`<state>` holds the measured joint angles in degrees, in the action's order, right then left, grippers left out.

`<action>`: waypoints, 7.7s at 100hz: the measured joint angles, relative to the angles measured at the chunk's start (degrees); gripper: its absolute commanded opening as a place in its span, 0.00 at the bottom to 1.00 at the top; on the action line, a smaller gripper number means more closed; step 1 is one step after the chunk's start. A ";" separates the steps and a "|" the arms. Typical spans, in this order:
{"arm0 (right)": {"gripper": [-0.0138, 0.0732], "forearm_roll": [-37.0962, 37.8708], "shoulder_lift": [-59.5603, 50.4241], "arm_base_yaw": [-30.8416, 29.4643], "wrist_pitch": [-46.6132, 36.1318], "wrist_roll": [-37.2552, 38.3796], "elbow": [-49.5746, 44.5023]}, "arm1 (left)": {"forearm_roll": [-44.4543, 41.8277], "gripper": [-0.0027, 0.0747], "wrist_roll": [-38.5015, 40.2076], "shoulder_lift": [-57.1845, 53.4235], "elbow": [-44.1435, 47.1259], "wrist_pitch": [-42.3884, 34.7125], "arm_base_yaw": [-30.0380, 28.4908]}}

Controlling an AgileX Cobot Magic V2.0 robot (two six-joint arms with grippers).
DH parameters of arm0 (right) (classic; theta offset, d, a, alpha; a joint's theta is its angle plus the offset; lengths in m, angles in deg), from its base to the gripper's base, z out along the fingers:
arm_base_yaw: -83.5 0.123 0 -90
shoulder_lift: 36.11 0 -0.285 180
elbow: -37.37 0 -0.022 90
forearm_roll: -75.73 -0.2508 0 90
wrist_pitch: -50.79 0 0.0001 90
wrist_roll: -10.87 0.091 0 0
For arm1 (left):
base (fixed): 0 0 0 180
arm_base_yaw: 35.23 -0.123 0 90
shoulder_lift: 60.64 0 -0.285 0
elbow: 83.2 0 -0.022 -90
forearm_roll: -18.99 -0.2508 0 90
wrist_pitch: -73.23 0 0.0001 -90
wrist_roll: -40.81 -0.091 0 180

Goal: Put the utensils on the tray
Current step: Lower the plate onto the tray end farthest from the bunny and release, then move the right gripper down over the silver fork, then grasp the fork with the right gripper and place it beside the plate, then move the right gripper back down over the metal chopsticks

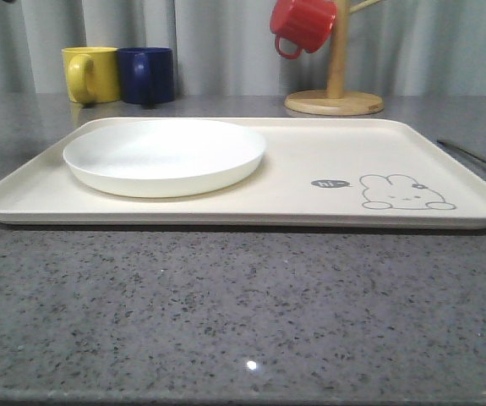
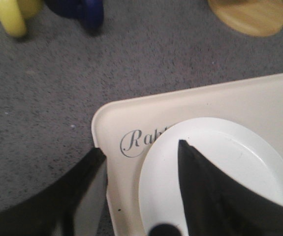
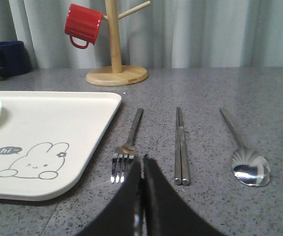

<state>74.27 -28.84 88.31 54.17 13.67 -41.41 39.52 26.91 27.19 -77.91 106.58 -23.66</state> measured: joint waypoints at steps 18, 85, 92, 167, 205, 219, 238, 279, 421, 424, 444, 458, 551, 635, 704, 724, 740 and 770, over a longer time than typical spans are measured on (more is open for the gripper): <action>0.08 0.00 0.00 0.00 0.00 0.00 0.00 | -1.06 0.46 0.00 -13.26 10.20 -5.28 -4.15; 0.08 0.00 0.00 0.00 -2.71 0.00 0.00 | -2.12 0.12 -0.11 -57.03 46.51 -20.52 -4.94; 0.08 0.00 0.00 0.00 -3.38 0.00 0.00 | -2.12 0.02 -0.11 -59.00 47.06 -20.90 -4.94; 0.08 -3.15 34.19 0.00 36.80 0.00 40.87 | -2.22 0.01 -0.34 -60.44 47.14 -21.18 -4.94; 0.53 -3.46 48.73 0.00 37.42 0.00 45.27 | -2.22 0.01 -0.32 -60.44 48.00 -21.30 -4.94; 0.63 -3.46 50.33 0.00 37.51 0.00 45.27 | -2.22 0.01 -0.32 -60.44 48.00 -21.30 -4.94; 0.63 -3.46 52.43 0.00 35.16 0.00 45.62 | -2.22 0.01 -0.32 -60.44 48.00 -21.30 -4.94; 0.63 -3.46 71.99 0.00 34.30 -0.23 57.05 | -2.22 0.01 -0.32 -60.44 48.00 -21.30 -4.94; 0.18 -2.51 87.22 1.21 36.46 1.41 68.13 | -2.22 0.01 -0.32 -60.44 48.00 -21.30 -4.94; 0.18 -2.51 86.38 1.80 36.91 2.18 68.47 | -2.22 0.01 -0.32 -60.44 48.00 -21.30 -4.94; 0.18 -1.96 84.04 9.49 37.97 11.54 69.75 | -2.22 0.01 -0.32 -60.44 48.00 -21.30 -4.94; 0.18 3.05 84.58 16.77 37.27 22.07 70.34 | -2.22 0.01 -0.32 -60.44 48.00 -21.30 -4.94; 0.21 24.59 102.21 29.58 33.13 55.15 77.27 | -2.22 0.01 -0.32 -60.44 48.00 -21.30 -4.94; 0.54 24.59 93.19 28.06 36.06 49.85 77.27 | -2.22 0.01 -0.32 -60.44 48.00 -21.30 -4.94; 0.54 7.78 84.31 -3.50 44.10 10.49 71.25 | -2.22 0.01 -0.32 -60.44 48.00 -21.30 -4.94; 0.54 1.46 85.54 -8.52 43.04 1.76 69.69 | -2.22 0.01 -0.32 -60.44 48.00 -21.30 -4.94; 0.54 -0.29 88.08 -8.75 41.60 -0.01 69.60 | -2.22 0.01 -0.32 -60.44 48.00 -21.30 -4.94; 0.54 -0.42 94.44 -8.75 40.94 -0.37 69.60 | -2.22 0.01 -0.32 -60.44 48.00 -21.30 -4.94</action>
<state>73.85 65.60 79.56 95.11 13.31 28.18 37.30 26.58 -33.24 -29.91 85.28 -28.60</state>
